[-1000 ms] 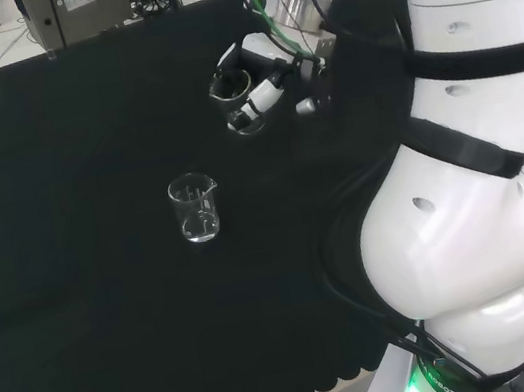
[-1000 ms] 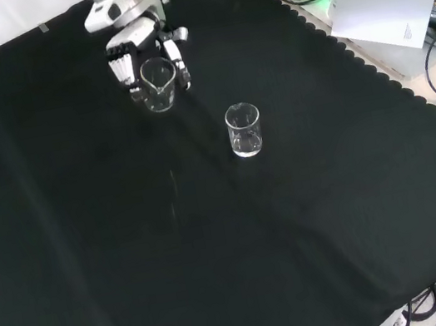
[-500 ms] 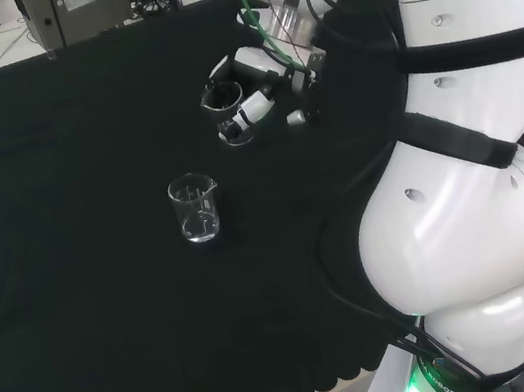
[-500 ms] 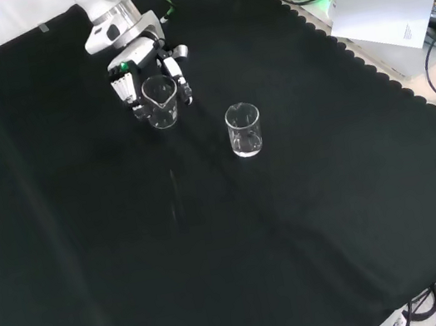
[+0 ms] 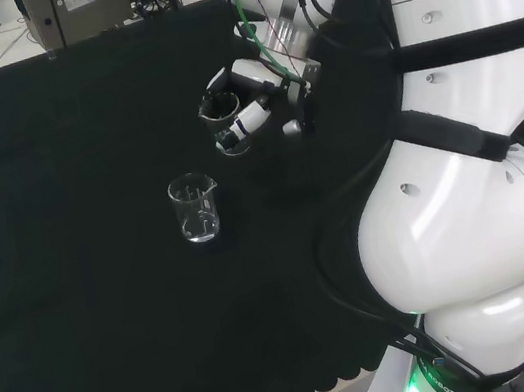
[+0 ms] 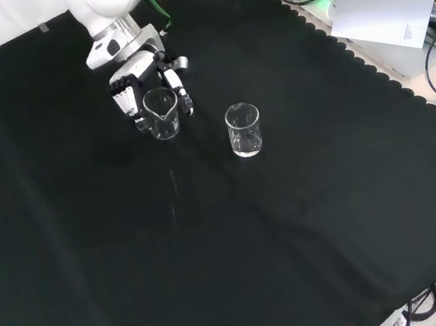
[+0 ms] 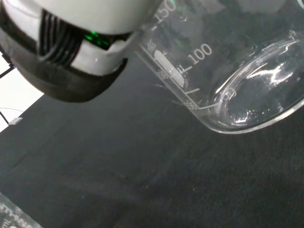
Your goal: Place the beaker back on the table.
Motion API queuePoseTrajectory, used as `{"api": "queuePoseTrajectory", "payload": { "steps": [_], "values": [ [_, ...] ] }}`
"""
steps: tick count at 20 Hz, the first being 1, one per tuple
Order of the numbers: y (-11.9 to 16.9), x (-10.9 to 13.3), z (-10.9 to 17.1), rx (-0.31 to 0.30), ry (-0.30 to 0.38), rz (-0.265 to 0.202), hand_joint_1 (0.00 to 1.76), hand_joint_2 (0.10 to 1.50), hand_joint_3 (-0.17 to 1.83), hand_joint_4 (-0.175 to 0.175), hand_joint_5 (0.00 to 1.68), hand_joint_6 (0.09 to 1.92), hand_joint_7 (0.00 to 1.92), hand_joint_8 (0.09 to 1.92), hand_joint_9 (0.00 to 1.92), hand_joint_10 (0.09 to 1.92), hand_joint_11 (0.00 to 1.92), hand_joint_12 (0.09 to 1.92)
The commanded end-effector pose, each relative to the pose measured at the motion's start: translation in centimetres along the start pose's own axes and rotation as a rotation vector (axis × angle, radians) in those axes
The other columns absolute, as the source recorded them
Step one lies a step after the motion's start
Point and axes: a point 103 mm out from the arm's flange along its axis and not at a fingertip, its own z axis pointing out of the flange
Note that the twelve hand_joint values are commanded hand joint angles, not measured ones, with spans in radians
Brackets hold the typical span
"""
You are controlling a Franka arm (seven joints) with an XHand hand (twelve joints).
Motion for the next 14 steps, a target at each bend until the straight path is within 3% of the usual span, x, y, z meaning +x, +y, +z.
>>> {"api": "queuePoseTrajectory", "payload": {
  "steps": [1, 14],
  "values": [
    [0.4, -0.4, 0.6, -0.002, 0.008, 0.001, 1.19, 1.06, -0.17, -0.066, 1.34, 0.42, 1.68, 0.32, 1.85, 0.09, 1.53, 0.45],
    [0.8, -1.3, 2.2, 0.003, 0.028, -0.002, 1.19, 1.06, -0.17, -0.069, 1.33, 0.43, 1.68, 0.32, 1.85, 0.09, 1.53, 0.45]
  ]
}}
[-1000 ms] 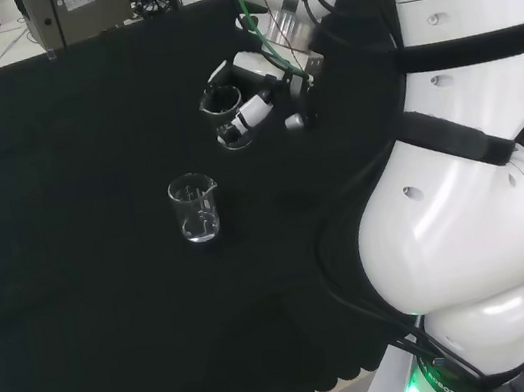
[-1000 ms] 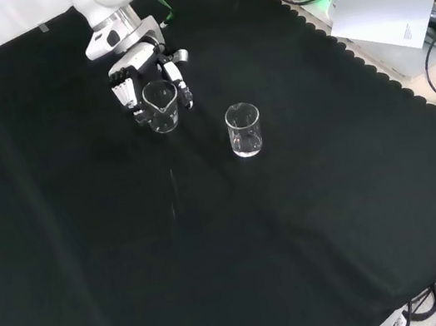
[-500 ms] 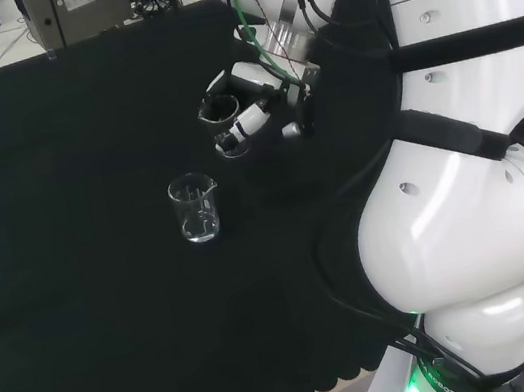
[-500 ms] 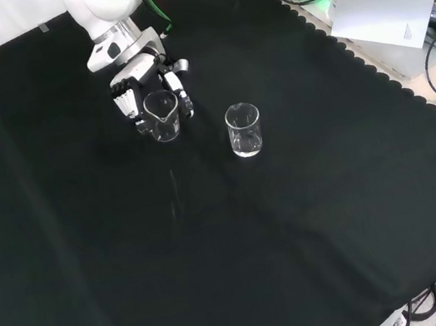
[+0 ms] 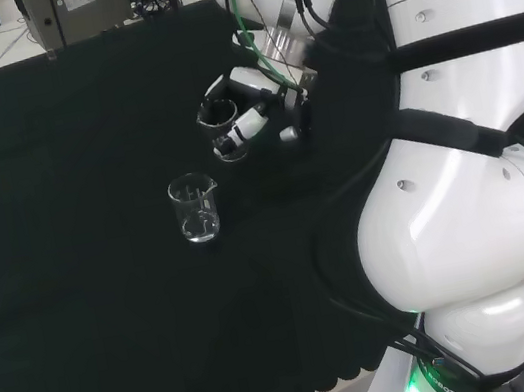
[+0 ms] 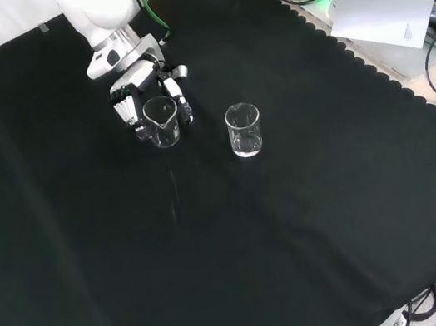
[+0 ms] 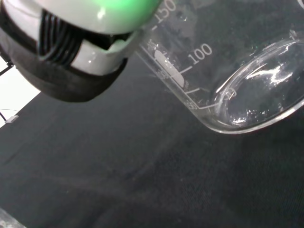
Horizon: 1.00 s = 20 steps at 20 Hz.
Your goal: Place the beaker back on the table.
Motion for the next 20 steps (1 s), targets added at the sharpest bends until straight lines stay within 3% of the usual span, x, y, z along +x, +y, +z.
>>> {"api": "queuePoseTrajectory", "payload": {
  "steps": [1, 7, 9, 11, 13, 16, 18, 20],
  "values": [
    [0.2, -0.3, 0.6, 0.005, 0.007, -0.001, 1.19, 1.06, -0.17, -0.069, 1.33, 0.43, 1.68, 0.32, 1.85, 0.09, 1.53, 0.45],
    [0.3, -0.5, 1.0, 0.016, 0.01, 0.003, 1.19, 1.06, -0.17, -0.079, 1.31, 0.46, 1.68, 0.31, 1.85, 0.09, 1.52, 0.46],
    [0.4, -0.7, 1.2, 0.031, 0.03, 0.007, 1.27, 1.05, -0.17, -0.142, 1.34, 0.4, 1.51, 0.31, 1.83, 0.09, 1.51, 0.46],
    [0.5, -1.0, 1.7, 0.054, 0.048, 0.013, 1.3, 1.05, -0.17, -0.168, 1.31, 0.45, 1.4, 0.4, 1.79, 0.09, 1.49, 0.47],
    [0.4, -1.3, 1.9, 0.066, 0.055, 0.016, 1.29, 1.06, -0.08, -0.174, 1.17, 0.68, 1.23, 0.65, 1.64, 0.09, 1.45, 0.54],
    [0.3, -1.4, 1.9, 0.097, 0.051, 0.016, 1.14, 1.09, -0.01, -0.038, 1.04, 0.91, 1.09, 0.67, 1.46, 0.09, 1.27, 0.74],
    [0.3, -1.2, 1.8, 0.117, 0.036, 0.015, 1.11, 1.05, -0.04, -0.009, 0.88, 0.85, 0.97, 0.65, 1.35, 0.09, 1.08, 0.89],
    [0.4, -0.8, 1.5, 0.142, 0.016, 0.01, 1.08, 1.03, -0.09, -0.005, 0.78, 0.81, 0.87, 0.65, 1.26, 0.09, 0.93, 1.01]
  ]
}}
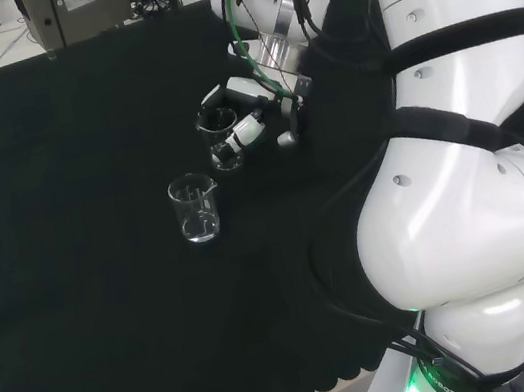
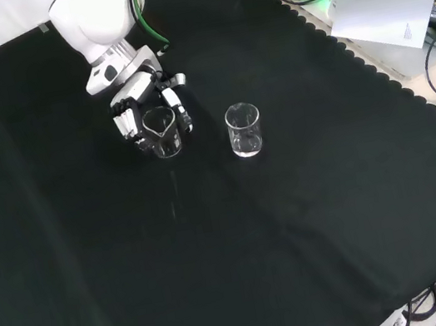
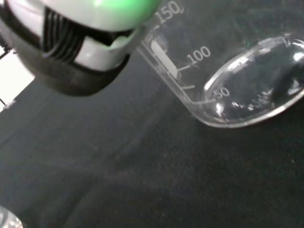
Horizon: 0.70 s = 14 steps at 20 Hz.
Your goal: Place the beaker back on the table.
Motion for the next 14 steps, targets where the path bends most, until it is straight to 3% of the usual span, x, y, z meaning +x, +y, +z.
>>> {"api": "queuePoseTrajectory", "payload": {
  "steps": [1, 8, 14],
  "values": [
    [-0.2, 0.7, -0.2, 0.08, -0.032, -0.001, 1.07, 1.04, -0.13, -0.006, 0.74, 0.8, 0.82, 0.65, 1.22, 0.09, 0.86, 1.07],
    [-0.3, 2.3, -0.6, 0.192, -0.074, -0.015, 1.01, 0.96, -0.17, -0.044, 0.43, 0.61, 0.5, 0.67, 0.94, 0.09, 0.43, 1.29],
    [-0.5, 3.5, -1.0, 0.267, -0.097, 0.021, 0.95, 0.91, -0.17, -0.045, 0.36, 0.33, 0.22, 0.68, 0.7, 0.09, 0.19, 1.38]
  ]
}}
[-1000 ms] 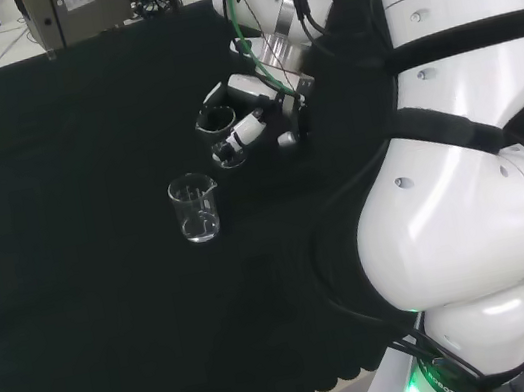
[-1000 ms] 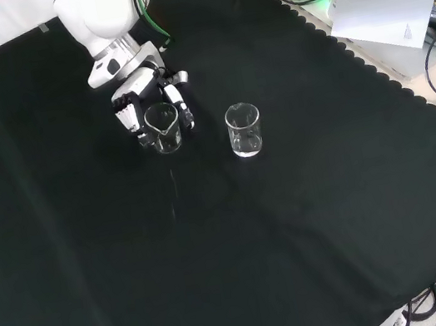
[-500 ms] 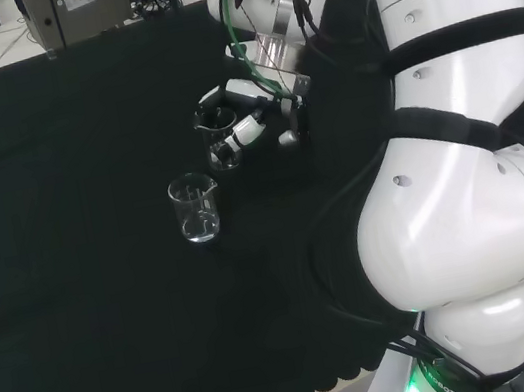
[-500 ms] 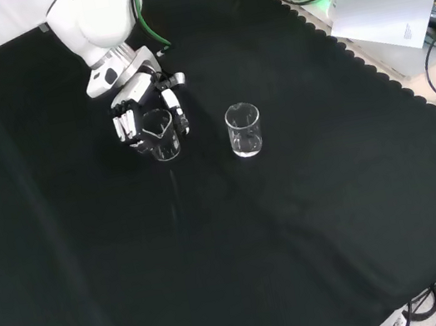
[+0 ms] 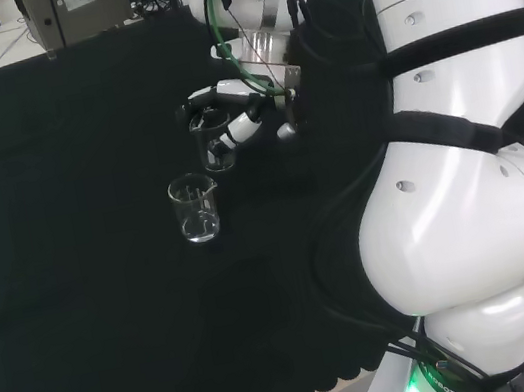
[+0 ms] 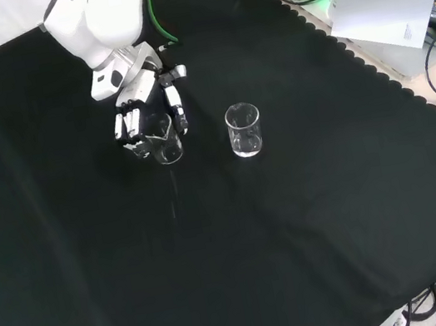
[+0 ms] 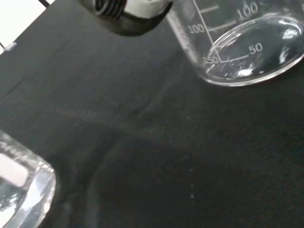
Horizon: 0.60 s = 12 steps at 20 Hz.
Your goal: Place the beaker back on the table.
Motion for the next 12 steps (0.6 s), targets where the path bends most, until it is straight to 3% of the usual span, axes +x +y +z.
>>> {"api": "queuePoseTrajectory", "payload": {
  "steps": [1, 6, 12],
  "values": [
    [-0.2, 1.5, -0.6, 0.085, -0.021, 0.038, 0.94, 0.91, -0.17, -0.045, 0.36, 0.31, 0.2, 0.68, 0.68, 0.09, 0.18, 1.39],
    [-1.9, 3.6, -3.4, -0.001, -0.052, 0.061, 0.91, 0.89, -0.17, -0.053, 0.34, 0.22, 0.15, 0.68, 0.63, 0.09, 0.12, 1.4],
    [-5.2, 9.0, -9.5, -0.099, -0.142, 0.083, 0.87, 0.9, -0.17, -0.057, 0.34, 0.15, 0.14, 0.68, 0.61, 0.09, 0.11, 1.42]
  ]
}}
